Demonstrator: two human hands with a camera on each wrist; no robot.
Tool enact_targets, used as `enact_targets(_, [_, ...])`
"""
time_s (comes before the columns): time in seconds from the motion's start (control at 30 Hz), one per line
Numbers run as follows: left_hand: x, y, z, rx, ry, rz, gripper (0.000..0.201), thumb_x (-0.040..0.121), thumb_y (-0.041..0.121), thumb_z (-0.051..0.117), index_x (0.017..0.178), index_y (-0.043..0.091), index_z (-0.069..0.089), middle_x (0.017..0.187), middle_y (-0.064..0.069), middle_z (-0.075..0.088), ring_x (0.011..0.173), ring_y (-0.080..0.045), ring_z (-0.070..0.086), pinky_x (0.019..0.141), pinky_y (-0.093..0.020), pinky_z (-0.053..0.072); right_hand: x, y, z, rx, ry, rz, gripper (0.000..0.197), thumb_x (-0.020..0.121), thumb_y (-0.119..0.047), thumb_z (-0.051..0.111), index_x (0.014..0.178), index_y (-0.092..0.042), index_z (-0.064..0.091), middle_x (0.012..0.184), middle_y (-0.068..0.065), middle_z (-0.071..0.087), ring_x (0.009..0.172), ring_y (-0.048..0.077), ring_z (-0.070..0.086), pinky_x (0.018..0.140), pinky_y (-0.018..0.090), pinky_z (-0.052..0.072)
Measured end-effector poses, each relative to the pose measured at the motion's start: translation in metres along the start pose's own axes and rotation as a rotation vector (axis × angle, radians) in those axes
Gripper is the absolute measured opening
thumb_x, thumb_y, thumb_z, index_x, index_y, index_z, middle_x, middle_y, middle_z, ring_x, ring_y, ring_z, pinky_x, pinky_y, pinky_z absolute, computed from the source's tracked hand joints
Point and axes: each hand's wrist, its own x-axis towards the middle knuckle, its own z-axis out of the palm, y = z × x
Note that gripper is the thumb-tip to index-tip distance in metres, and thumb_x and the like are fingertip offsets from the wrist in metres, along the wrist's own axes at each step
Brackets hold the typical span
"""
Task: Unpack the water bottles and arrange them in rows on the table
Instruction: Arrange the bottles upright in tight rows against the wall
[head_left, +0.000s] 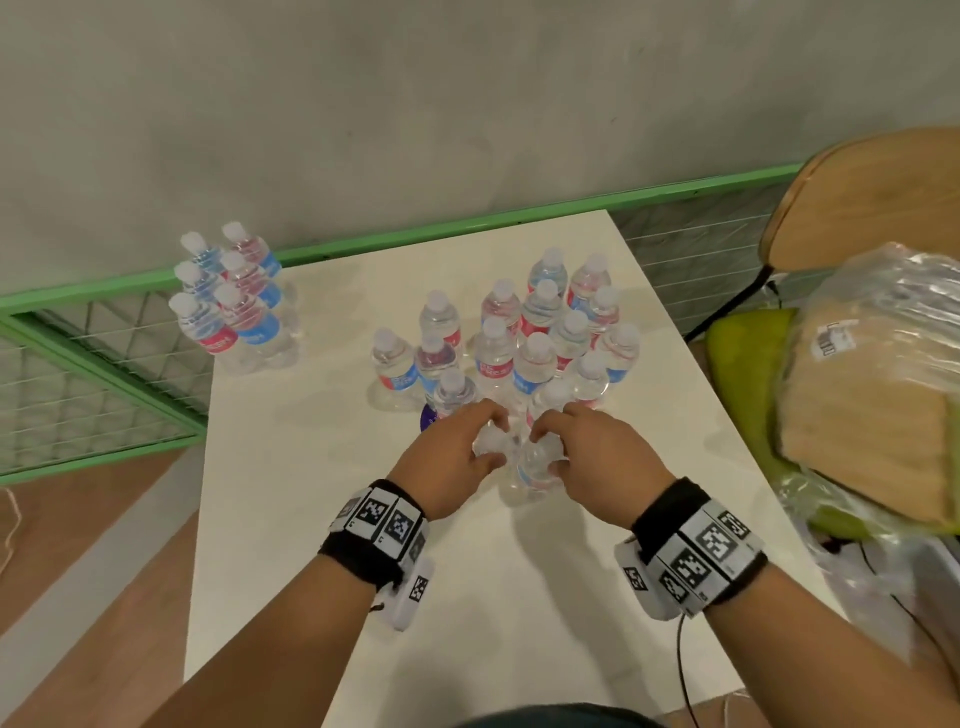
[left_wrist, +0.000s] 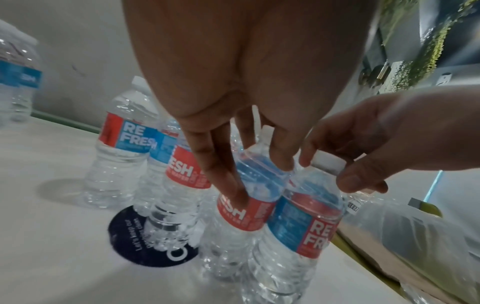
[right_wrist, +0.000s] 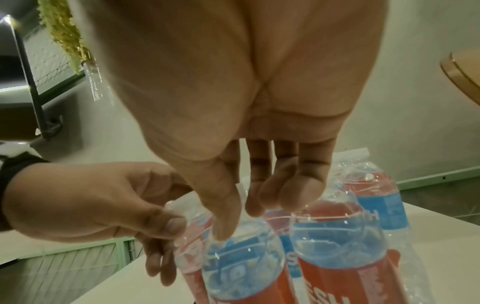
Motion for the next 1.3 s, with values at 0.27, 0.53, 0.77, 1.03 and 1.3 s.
enact_targets(0.27, [-0.047,-0.041,-0.035,-0.084,-0.006,-0.131,0.024,0.088,0.032,0.066,0.107,0.034,0.052,0.102,0.016,0.068,0.062,-0.007,0.067,0.068,-0.028,0.051,0.009,-0.028,0.001,0.065,-0.096,-0.039,0.028,0.074,-0.029,0.065,0.102,-0.030,0.061,0.087,-0.010,0.059,0.082,0.015,0.058,0.067,0.029,0.047])
enact_targets(0.53, [-0.097,-0.109,-0.090,0.115,0.210,-0.316,0.031,0.081,0.056,0.065,0.098,0.036,0.048,0.098,0.016,0.064,0.073,-0.012,0.059,0.071,-0.035,0.050,0.040,-0.105,0.021,0.160,-0.195,-0.199,0.024,0.075,-0.025,0.069,0.096,-0.030,0.060,0.082,-0.010,0.062,0.077,0.010,0.058,0.069,0.029,0.050])
enact_targets(0.77, [-0.108,-0.150,-0.127,0.098,0.379,-0.405,0.034,0.081,0.038,0.073,0.096,0.019,0.049,0.095,0.001,0.058,0.077,-0.019,0.055,0.066,-0.031,0.040,0.089,-0.184,0.050,0.153,-0.201,-0.279,0.027,0.082,-0.020,0.067,0.108,-0.023,0.058,0.093,-0.002,0.060,0.083,0.017,0.056,0.069,0.029,0.046])
enact_targets(1.03, [-0.103,-0.180,-0.158,0.046,0.473,-0.452,0.038,0.082,0.035,0.075,0.103,0.014,0.051,0.096,-0.001,0.060,0.079,-0.022,0.055,0.066,-0.029,0.037,0.147,-0.233,0.060,0.190,-0.083,-0.236,0.033,0.082,-0.027,0.074,0.105,-0.014,0.056,0.083,0.000,0.059,0.080,0.021,0.057,0.060,0.025,0.038])
enact_targets(1.3, [-0.104,-0.199,-0.167,-0.069,0.439,-0.359,0.041,0.077,0.035,0.077,0.109,0.025,0.053,0.107,0.008,0.061,0.090,-0.018,0.061,0.077,-0.032,0.049,0.174,-0.245,0.051,0.088,-0.109,-0.228,0.041,0.076,-0.034,0.077,0.105,-0.017,0.054,0.090,0.001,0.057,0.084,0.022,0.058,0.066,0.028,0.040])
